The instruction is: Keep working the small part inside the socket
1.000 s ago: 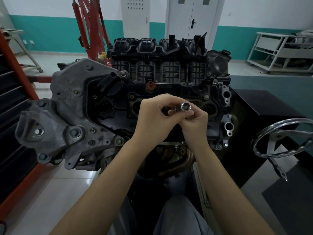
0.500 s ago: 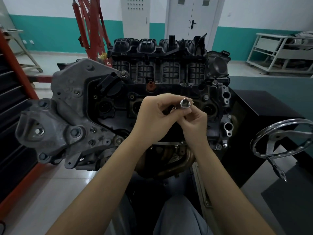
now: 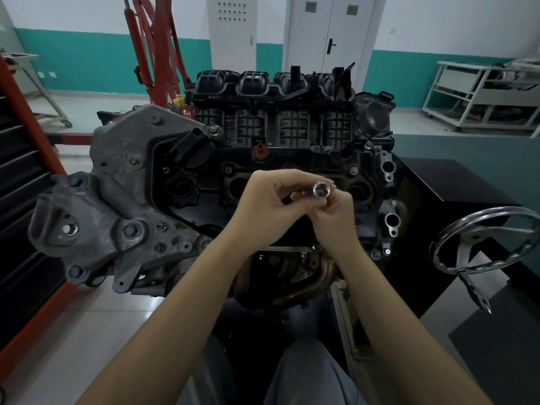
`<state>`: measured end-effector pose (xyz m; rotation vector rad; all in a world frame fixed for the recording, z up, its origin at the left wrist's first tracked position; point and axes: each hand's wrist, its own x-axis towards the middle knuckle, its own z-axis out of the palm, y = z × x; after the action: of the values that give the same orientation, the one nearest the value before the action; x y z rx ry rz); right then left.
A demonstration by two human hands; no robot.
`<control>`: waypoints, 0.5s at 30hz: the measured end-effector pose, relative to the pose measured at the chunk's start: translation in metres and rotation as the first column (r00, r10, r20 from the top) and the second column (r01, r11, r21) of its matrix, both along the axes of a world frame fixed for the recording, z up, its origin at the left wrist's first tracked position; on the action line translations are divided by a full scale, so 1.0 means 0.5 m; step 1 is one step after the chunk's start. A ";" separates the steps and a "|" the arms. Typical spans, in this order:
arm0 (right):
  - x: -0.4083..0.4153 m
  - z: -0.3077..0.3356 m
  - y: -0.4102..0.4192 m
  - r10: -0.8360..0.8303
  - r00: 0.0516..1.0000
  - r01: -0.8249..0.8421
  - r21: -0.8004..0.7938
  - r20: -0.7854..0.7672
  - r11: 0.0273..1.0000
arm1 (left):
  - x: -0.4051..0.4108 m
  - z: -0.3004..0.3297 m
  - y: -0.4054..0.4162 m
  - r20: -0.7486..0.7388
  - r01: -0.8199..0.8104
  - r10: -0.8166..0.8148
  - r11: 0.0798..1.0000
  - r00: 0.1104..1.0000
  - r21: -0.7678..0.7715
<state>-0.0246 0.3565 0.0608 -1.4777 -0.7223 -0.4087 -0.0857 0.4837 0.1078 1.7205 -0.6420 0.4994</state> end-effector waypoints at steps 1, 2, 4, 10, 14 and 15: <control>0.000 0.002 -0.001 -0.016 1.000 0.016 -0.014 0.007 1.000 | 0.001 0.000 -0.002 0.005 -0.002 0.002 1.000 1.000 0.008; 0.001 0.003 -0.002 -0.030 0.999 0.030 -0.021 0.012 0.999 | 0.001 0.000 -0.004 0.019 -0.023 0.022 1.000 1.000 0.017; -0.001 0.009 0.000 -0.031 0.999 0.031 -0.013 -0.014 0.999 | 0.003 -0.001 -0.010 0.060 -0.081 0.080 0.997 0.995 0.018; 0.001 0.058 -0.029 0.019 0.999 -0.003 -0.356 0.041 0.934 | 0.011 -0.002 0.000 0.023 -0.017 0.017 1.000 1.000 0.000; 0.023 0.099 -0.054 0.111 0.994 -0.078 -0.567 0.023 0.820 | 0.005 -0.003 0.006 0.017 0.052 -0.051 0.998 0.999 -0.034; 0.028 0.104 -0.056 0.132 0.991 -0.095 -0.568 0.025 0.818 | 0.004 -0.003 0.005 0.025 0.033 -0.032 0.999 0.999 -0.038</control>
<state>-0.0107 0.3286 0.1130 -1.9739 -1.0384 -0.1467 -0.0838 0.4860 0.1064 1.6675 -0.6730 0.5078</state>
